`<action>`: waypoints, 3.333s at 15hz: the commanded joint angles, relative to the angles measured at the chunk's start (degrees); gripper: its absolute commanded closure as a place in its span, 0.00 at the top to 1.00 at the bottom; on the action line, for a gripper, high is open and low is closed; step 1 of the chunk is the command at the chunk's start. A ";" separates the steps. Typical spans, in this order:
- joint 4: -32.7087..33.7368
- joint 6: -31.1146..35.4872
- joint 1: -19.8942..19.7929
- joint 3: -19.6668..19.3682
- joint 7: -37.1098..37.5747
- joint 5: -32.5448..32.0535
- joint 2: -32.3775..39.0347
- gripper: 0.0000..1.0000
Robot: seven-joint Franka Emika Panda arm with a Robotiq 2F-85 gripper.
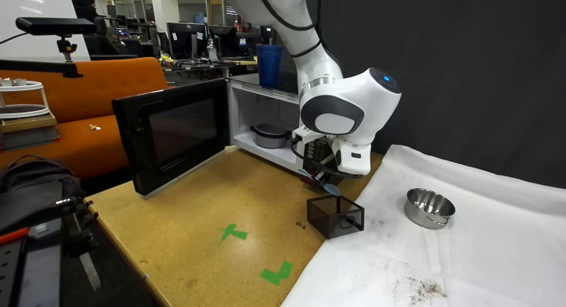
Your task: Pick up the light blue spoon from the table and put it in the black basket.
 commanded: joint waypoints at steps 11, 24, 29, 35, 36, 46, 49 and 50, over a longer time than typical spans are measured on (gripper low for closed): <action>4.95 -1.53 -2.00 1.94 -0.26 7.33 3.70 0.01; -20.42 -17.05 -15.78 -7.80 -21.88 16.95 -15.39 0.01; -16.74 -23.93 -15.43 -6.93 -24.74 17.95 -13.85 0.01; -5.89 -34.36 -15.71 -7.13 -22.26 18.74 -5.90 0.01; -3.62 -35.47 -15.78 -7.15 -21.70 18.78 -3.71 0.01; 9.85 -34.52 -15.33 -7.13 -15.54 19.56 7.52 0.42; 9.99 -33.54 -14.90 -7.61 -13.64 19.10 6.98 0.62; 9.31 -32.78 -14.22 -8.19 -12.58 18.58 6.26 0.71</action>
